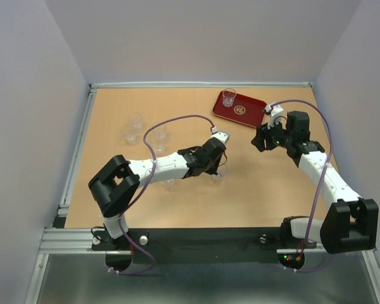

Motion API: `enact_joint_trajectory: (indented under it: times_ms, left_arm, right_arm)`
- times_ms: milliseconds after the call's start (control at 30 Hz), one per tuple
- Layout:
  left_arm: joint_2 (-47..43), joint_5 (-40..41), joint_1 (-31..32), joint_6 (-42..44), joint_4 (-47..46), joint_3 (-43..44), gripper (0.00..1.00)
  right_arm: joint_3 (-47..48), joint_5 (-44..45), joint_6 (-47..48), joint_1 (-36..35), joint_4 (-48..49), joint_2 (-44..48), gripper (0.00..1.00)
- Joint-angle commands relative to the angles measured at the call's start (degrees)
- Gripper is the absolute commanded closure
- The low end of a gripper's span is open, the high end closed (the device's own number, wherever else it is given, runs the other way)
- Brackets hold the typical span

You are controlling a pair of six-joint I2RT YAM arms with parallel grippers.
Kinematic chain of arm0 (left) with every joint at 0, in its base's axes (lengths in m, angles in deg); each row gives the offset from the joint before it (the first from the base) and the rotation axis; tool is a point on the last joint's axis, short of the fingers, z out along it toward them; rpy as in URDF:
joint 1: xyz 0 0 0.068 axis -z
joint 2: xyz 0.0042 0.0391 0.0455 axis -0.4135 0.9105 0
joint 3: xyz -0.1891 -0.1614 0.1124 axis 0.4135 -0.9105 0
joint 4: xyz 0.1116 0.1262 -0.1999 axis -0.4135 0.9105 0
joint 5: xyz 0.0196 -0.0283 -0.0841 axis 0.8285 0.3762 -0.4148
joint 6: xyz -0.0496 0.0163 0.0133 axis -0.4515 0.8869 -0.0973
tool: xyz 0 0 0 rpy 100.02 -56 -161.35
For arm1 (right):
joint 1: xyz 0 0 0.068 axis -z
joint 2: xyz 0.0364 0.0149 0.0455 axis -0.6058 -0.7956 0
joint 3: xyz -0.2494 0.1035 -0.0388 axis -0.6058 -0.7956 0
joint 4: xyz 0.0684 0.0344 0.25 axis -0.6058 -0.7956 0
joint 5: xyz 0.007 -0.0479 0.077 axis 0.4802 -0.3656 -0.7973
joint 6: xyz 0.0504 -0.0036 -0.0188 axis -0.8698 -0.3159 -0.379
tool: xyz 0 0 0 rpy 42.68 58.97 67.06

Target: Place the glasses into the tray

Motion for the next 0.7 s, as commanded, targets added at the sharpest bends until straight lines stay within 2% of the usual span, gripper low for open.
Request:
enact_joint_trajectory:
  times_ms: [0, 167, 267, 400, 500, 600, 667]
  left_arm:
    - [-0.37, 5.94, -0.02, 2.88, 0.74, 6.18, 1.00]
    - [3.14, 6.22, -4.93, 6.22, 0.75, 14.53, 1.00]
    - [7.62, 3.68, -9.23, 7.98, 1.27, 22.35, 1.00]
    - [15.00, 0.42, -13.37, 9.21, 4.34, 37.87, 1.00]
    - [21.42, -1.95, -15.40, 10.09, 7.50, 46.25, 1.00]
    - [28.63, -3.54, -18.03, 10.36, 12.86, 61.51, 1.00]
    - [32.76, -4.16, -18.82, 10.44, 13.23, 65.51, 1.00]
  right_arm:
    - [-0.19, -0.85, 0.23, 0.43, 1.39, 1.88, 0.41]
    - [-0.28, 0.98, 0.50, 0.43, 1.47, 1.62, 0.41]
    - [-0.01, 2.48, 0.32, 0.52, 1.47, 0.83, 0.41]
    - [-0.10, 3.36, 0.24, 0.52, 1.56, 0.21, 0.41]
    - [-0.10, 3.10, 0.32, 0.69, 1.47, 0.12, 0.41]
    - [-0.19, 2.40, 0.15, 0.69, 1.47, 0.12, 0.41]
    - [-0.19, 2.05, 0.15, 0.78, 1.47, 0.04, 0.41]
